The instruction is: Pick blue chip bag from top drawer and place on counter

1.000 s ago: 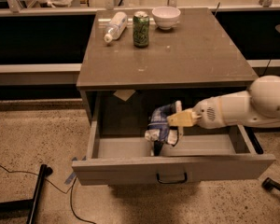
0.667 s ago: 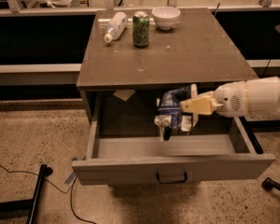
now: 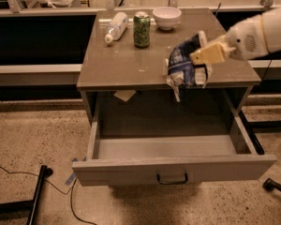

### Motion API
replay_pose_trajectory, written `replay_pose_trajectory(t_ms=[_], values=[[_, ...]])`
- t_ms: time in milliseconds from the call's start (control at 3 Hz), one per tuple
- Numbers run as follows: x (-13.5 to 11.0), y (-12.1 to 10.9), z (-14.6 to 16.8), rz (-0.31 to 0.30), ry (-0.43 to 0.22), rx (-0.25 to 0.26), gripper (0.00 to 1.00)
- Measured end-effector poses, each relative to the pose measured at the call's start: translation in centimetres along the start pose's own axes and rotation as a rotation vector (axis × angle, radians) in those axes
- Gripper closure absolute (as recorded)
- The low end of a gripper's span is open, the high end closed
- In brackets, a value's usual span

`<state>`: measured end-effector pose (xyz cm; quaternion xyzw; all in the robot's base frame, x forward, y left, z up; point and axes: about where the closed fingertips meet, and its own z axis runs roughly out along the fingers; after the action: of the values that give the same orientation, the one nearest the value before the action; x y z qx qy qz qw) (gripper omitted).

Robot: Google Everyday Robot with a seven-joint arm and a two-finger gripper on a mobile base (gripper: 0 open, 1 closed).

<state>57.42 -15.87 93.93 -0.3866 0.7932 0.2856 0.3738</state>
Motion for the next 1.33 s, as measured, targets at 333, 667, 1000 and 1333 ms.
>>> replay_pose_trajectory(t_ms=[333,667,1000,1333], values=[[-2.5,-5.6,0.7,0.015,0.103,0.111,1.0],[-5.9,-9.9,2.6,-0.011,0.141,0.19,0.84],[-8.7,-12.2,2.6,-0.089,0.126,0.294,0.61],[-8.9,-12.6,2.9,-0.094,0.122,0.303,0.37]])
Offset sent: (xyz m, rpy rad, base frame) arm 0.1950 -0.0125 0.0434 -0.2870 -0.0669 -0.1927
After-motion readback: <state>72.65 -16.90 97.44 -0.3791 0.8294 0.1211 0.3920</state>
